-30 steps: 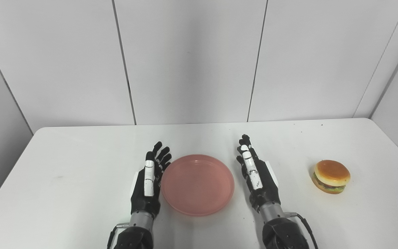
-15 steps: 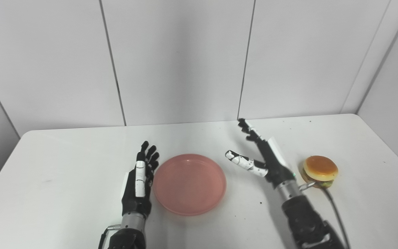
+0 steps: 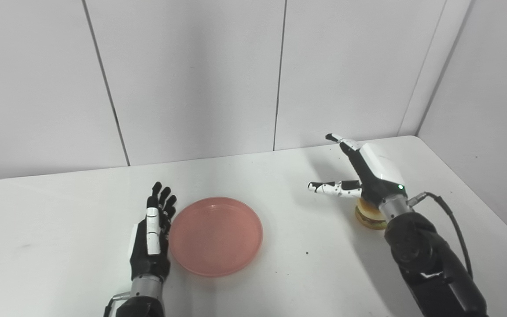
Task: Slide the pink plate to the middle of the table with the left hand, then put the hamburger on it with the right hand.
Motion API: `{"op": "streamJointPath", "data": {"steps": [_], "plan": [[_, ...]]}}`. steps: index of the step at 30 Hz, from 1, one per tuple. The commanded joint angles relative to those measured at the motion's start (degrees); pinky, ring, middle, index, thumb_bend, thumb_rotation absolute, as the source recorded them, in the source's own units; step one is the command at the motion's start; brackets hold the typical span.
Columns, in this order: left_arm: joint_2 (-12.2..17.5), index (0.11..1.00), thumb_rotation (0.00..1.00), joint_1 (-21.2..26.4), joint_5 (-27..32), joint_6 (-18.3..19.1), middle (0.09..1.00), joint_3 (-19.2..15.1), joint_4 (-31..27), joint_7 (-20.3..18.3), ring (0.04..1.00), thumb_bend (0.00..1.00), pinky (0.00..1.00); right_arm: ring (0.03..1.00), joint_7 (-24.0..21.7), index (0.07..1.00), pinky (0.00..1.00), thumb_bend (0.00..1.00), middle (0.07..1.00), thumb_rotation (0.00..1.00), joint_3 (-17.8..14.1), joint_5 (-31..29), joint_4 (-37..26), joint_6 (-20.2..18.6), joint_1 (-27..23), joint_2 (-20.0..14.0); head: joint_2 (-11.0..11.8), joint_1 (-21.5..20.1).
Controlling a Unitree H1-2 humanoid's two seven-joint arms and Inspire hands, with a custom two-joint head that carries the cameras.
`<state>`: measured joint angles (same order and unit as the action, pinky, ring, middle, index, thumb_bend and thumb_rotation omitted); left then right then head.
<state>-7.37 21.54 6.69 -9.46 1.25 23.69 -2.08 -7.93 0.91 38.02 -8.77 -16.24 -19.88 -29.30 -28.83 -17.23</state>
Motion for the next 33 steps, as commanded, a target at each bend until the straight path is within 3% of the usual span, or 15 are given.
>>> {"op": "streamJointPath", "data": {"steps": [1,6,15,19,25,31,33], "plan": [[1.9,0.972,1.0,-3.0,0.6,-2.3,0.97,-0.9,4.5,-1.5,0.956,0.69,0.98,0.921,-3.2,0.877,0.88,0.84,0.891,0.45,0.1,2.4,-3.5,-2.6,-1.2,-3.4,0.1,-0.3],[2.7,0.977,1.0,-2.7,1.1,-3.5,0.974,-0.8,5.8,-2.6,0.96,0.7,0.99,0.946,-10.8,0.875,0.95,0.89,0.904,0.37,0.1,3.5,-5.4,-8.3,-0.8,-7.0,0.1,-0.6],[2.1,0.954,1.0,-2.8,0.3,-3.1,0.954,-1.1,5.5,-1.4,0.942,0.72,0.96,0.931,-18.6,0.887,0.95,0.98,0.9,0.4,0.7,6.8,-4.5,-10.5,0.5,-11.3,0.2,-0.5],[2.1,0.959,1.0,-2.8,0.6,-3.1,0.958,-1.1,5.4,-1.8,0.946,0.72,0.97,0.92,-19.0,0.88,0.95,0.99,0.895,0.38,1.0,5.9,-2.8,-9.8,0.9,-12.3,0.2,-0.4],[2.0,0.967,1.0,-3.0,1.3,-2.9,0.968,-1.2,5.0,-2.5,0.955,0.7,0.98,0.937,-18.1,0.884,0.97,1.0,0.92,0.43,3.0,6.0,3.7,-8.9,-0.1,-12.5,0.2,-0.2],[1.6,0.96,1.0,-3.2,0.6,-2.9,0.96,-1.2,4.6,-1.8,0.947,0.69,0.97,0.937,-16.0,0.879,0.94,1.0,0.922,0.38,4.5,4.9,9.8,-7.4,-1.6,-11.7,0.0,0.0],[1.5,0.961,1.0,-3.2,0.7,-3.1,0.962,-1.2,4.8,-1.9,0.948,0.69,0.97,0.941,-15.6,0.873,0.87,0.97,0.928,0.33,4.5,3.6,11.2,-7.1,-2.0,-11.2,0.0,0.1]]}}
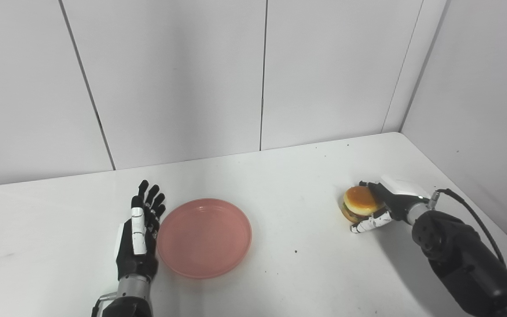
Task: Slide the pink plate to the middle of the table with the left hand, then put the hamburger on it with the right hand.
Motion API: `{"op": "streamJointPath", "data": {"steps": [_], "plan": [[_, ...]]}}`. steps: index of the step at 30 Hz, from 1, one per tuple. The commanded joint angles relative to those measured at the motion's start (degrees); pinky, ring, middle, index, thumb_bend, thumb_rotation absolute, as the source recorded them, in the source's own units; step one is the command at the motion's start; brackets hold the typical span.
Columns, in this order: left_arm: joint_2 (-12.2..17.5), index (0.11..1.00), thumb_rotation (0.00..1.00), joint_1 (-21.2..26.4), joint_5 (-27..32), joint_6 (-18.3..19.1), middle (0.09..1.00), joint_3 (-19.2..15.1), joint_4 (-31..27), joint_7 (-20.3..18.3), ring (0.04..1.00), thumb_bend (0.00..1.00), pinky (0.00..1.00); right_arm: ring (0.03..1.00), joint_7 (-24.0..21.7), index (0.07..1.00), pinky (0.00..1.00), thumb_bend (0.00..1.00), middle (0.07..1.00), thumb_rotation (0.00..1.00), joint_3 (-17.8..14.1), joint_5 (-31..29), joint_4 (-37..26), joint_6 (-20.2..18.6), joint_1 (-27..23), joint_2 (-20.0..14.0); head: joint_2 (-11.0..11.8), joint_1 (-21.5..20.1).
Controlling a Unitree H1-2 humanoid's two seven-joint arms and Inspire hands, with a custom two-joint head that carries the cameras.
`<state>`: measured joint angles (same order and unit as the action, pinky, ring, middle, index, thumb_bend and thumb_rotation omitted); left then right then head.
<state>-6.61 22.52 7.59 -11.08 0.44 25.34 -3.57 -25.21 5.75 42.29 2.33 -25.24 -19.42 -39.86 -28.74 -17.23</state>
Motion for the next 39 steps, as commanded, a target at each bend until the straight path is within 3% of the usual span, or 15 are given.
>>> {"op": "streamJointPath", "data": {"steps": [1,5,6,9,10,13,20,22,29,35,39], "plan": [[0.7,0.964,1.0,-4.2,-0.2,-1.4,0.963,-0.4,3.1,-0.4,0.95,0.69,0.97,0.935,1.8,0.866,0.84,0.96,0.932,0.3,-0.4,-1.5,0.8,2.1,-2.7,-0.4,-0.1,0.1],[0.5,0.957,1.0,-4.3,-0.1,-1.3,0.956,-0.5,3.2,-0.2,0.943,0.69,0.96,0.849,3.8,0.839,0.73,0.91,0.925,0.2,-0.6,-4.3,2.5,3.7,-3.2,0.4,-0.2,0.4],[0.5,0.964,1.0,-4.3,-0.1,-1.0,0.962,-0.5,3.0,-0.3,0.949,0.7,0.97,0.739,4.7,0.81,0.65,0.91,0.85,0.17,-0.7,-4.8,2.8,4.3,-3.3,0.6,-0.2,0.4],[0.5,0.966,1.0,-4.5,-0.1,-0.4,0.963,-0.4,2.3,-0.4,0.95,0.69,0.97,0.61,12.0,0.685,0.55,0.84,0.685,0.12,-2.9,-6.1,3.7,7.7,-2.5,2.6,-0.3,0.6],[0.5,0.969,1.0,-4.6,-0.1,-0.3,0.964,-0.4,2.1,-0.3,0.951,0.69,0.97,0.541,14.6,0.553,0.49,0.63,0.583,0.08,-3.7,-6.3,3.9,8.5,-2.4,3.4,-0.3,0.6],[0.5,0.967,1.0,-4.6,-0.1,-0.2,0.962,-0.4,2.1,-0.3,0.95,0.69,0.97,0.438,20.7,0.506,0.37,0.54,0.476,0.01,-5.3,-6.5,4.0,10.5,-2.0,5.2,-0.2,0.9],[0.1,0.971,1.0,-4.6,-0.4,-0.5,0.964,-0.2,2.4,-0.2,0.953,0.69,0.98,0.425,28.3,0.518,0.35,0.53,0.442,0.0,-7.9,-8.6,3.0,13.5,-1.7,8.1,-0.1,1.7],[0.1,0.977,1.0,-4.7,-0.6,-0.2,0.969,0.0,2.2,-0.2,0.957,0.69,0.99,0.355,29.1,0.522,0.27,0.52,0.412,0.0,-8.2,-9.2,2.4,14.1,-1.5,8.4,-0.1,2.1],[-0.7,0.98,1.0,-4.8,-1.1,-0.1,0.971,0.5,1.8,0.2,0.962,0.69,1.0,0.316,30.0,0.519,0.23,0.52,0.406,0.0,-8.3,-10.5,-0.3,15.8,-1.1,8.9,0.0,5.4],[-2.0,0.975,1.0,-5.1,-2.6,0.0,0.965,1.4,1.2,1.9,0.958,0.71,0.98,0.319,28.9,0.519,0.23,0.52,0.408,0.0,-5.0,-10.1,-2.4,18.9,-2.3,10.1,0.1,9.9],[-2.9,0.984,1.0,-5.2,-3.8,0.0,0.972,2.2,1.1,2.8,0.966,0.73,1.0,0.413,24.2,0.515,0.34,0.53,0.455,0.0,-1.9,-13.3,-3.4,20.3,-4.8,11.0,0.1,13.0]]}}
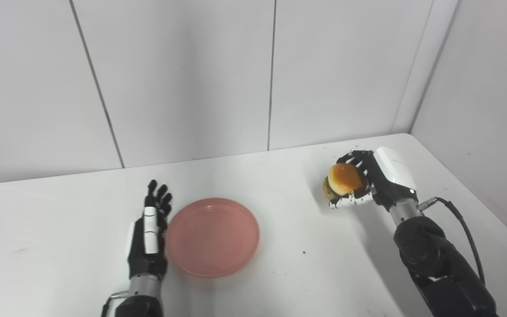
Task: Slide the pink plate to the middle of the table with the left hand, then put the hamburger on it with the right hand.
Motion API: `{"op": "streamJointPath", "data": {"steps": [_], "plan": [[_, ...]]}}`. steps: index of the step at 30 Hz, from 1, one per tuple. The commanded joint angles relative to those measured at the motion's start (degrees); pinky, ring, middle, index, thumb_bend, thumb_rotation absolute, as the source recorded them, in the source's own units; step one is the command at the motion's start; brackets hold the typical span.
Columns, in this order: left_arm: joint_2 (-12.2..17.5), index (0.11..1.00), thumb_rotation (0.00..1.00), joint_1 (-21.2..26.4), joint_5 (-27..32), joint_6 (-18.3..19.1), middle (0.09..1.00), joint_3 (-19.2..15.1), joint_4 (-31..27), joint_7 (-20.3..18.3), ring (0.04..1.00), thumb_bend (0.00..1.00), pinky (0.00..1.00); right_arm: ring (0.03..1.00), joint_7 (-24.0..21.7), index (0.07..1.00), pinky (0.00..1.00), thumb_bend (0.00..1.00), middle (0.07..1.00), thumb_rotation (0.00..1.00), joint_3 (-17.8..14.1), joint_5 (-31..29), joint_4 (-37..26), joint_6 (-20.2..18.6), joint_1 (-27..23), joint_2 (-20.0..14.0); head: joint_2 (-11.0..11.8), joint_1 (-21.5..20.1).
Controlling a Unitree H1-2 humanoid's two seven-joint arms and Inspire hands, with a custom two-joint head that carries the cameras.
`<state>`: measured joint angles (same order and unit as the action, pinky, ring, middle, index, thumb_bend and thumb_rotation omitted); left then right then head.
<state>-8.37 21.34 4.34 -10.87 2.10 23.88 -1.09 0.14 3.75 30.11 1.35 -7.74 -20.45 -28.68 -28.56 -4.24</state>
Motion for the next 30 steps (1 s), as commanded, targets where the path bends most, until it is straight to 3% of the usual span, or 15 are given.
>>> {"op": "streamJointPath", "data": {"steps": [1,8,15,18,30], "plan": [[-1.4,0.981,1.0,-4.0,-0.7,-0.2,0.971,0.5,2.7,0.7,0.967,0.73,1.0,0.418,-2.6,0.517,0.34,0.53,0.455,0.0,0.9,-1.5,-3.2,2.2,-4.4,0.2,-0.1,0.9],[-2.8,0.973,1.0,-3.3,-2.2,-0.6,0.958,0.7,4.2,2.5,0.956,0.74,1.0,0.386,-9.5,0.512,0.31,0.53,0.447,0.0,6.0,-1.6,-8.1,0.5,-8.8,3.9,-0.4,4.8],[-4.0,0.97,1.0,-3.2,-4.1,-1.4,0.95,1.2,4.3,4.2,0.946,0.68,0.96,0.386,-12.3,0.514,0.31,0.53,0.446,0.0,10.0,-2.3,-6.1,3.8,-11.7,7.2,-0.4,7.8],[-4.1,0.975,1.0,-3.1,-4.5,-1.2,0.953,1.6,4.4,4.5,0.946,0.67,0.95,0.371,-14.5,0.516,0.29,0.52,0.441,0.0,11.8,-1.6,-5.8,1.8,-12.5,8.6,-0.6,8.6],[-4.8,0.972,1.0,-2.7,-4.7,-1.6,0.955,2.1,5.2,5.2,0.945,0.68,0.94,0.359,-15.4,0.52,0.28,0.52,0.42,0.0,15.3,0.8,0.2,5.0,-13.4,11.0,-1.1,11.8]]}}
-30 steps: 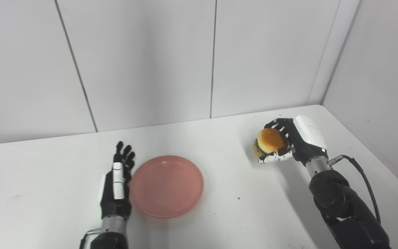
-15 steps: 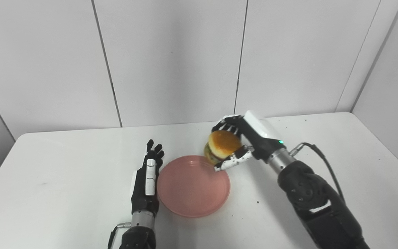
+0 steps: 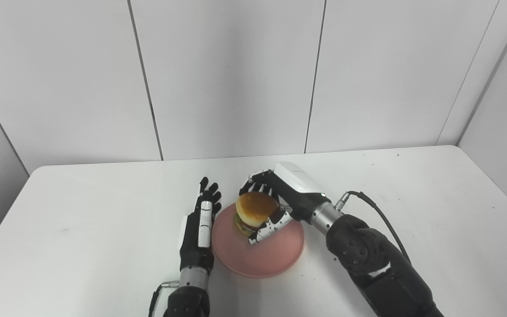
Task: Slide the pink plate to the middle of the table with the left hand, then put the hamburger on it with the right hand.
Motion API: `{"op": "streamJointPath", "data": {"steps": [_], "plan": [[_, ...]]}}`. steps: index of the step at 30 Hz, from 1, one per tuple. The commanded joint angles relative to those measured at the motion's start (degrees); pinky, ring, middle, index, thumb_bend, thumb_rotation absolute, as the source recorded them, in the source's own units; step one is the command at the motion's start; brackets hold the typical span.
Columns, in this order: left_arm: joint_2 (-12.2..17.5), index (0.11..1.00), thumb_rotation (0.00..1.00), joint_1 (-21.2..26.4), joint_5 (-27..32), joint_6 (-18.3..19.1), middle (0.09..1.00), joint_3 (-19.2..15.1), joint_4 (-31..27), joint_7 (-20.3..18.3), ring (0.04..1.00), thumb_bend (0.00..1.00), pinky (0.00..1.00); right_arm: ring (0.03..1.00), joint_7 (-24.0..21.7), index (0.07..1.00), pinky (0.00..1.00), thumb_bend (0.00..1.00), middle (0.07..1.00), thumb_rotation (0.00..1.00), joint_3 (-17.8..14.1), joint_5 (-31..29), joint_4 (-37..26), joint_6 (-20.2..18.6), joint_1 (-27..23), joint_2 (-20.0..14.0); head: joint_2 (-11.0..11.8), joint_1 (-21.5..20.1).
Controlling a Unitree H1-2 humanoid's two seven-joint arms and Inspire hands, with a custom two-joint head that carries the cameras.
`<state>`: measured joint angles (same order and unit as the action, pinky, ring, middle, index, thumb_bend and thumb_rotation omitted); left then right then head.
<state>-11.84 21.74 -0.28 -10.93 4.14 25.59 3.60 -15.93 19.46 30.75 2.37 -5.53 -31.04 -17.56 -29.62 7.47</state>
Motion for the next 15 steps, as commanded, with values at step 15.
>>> {"op": "streamJointPath", "data": {"steps": [15], "plan": [[-1.5,0.975,1.0,-2.7,-1.0,-1.7,0.96,1.2,4.3,1.4,0.955,0.69,0.95,0.401,1.0,0.513,0.32,0.53,0.443,0.0,1.6,3.8,4.4,5.0,-2.7,-0.5,-0.1,1.0]]}}
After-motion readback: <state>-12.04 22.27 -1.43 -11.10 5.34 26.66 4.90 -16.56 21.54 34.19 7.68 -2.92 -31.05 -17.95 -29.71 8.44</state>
